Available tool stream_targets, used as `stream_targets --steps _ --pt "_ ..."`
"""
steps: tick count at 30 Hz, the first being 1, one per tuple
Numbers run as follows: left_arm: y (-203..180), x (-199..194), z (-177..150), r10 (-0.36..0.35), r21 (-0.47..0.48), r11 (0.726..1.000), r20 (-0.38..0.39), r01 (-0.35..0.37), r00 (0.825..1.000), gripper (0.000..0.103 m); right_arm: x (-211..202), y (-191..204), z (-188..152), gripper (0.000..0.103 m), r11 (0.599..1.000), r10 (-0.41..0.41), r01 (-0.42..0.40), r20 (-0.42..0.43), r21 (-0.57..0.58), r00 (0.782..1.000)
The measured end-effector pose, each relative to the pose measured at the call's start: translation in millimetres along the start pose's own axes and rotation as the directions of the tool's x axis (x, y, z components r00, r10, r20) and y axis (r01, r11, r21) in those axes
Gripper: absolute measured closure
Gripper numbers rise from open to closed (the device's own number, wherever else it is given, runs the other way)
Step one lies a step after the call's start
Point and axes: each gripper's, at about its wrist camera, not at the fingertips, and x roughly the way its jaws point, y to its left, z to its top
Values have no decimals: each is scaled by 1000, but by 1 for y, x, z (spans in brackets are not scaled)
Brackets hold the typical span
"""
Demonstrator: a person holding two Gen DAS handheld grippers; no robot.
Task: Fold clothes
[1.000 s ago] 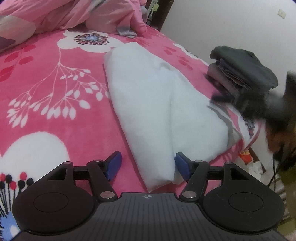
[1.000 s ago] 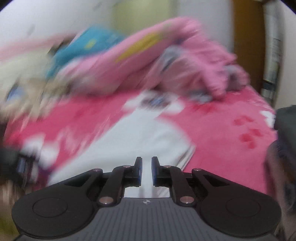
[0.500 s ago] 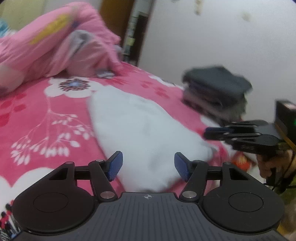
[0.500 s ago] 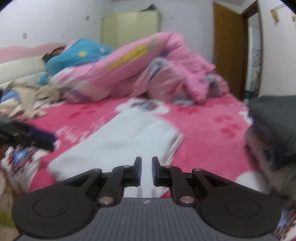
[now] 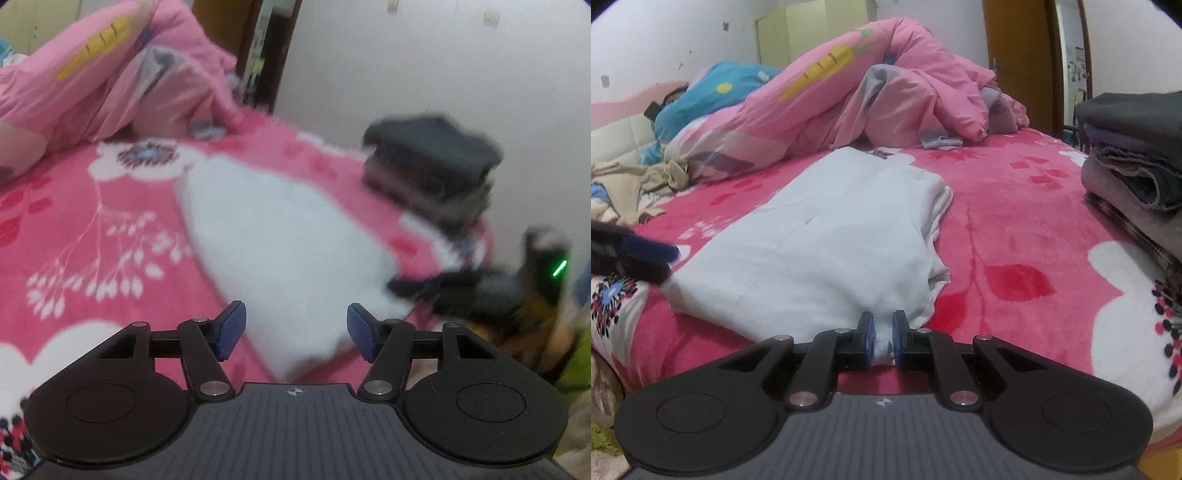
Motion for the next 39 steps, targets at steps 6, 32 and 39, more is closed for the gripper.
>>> stream_targets --steps 6,32,39 --pt "7 27 35 -53 -20 998 30 54 998 41 1 1 -3 92 1000 -4 3 18 19 1000" --pt "47 69 20 12 -135 991 -43 -18 999 42 71 -1 35 92 984 46 -46 7 169 999" --pt "56 84 64 16 -134 991 2 -16 1000 41 70 -1 33 92 987 38 -40 18 154 999"
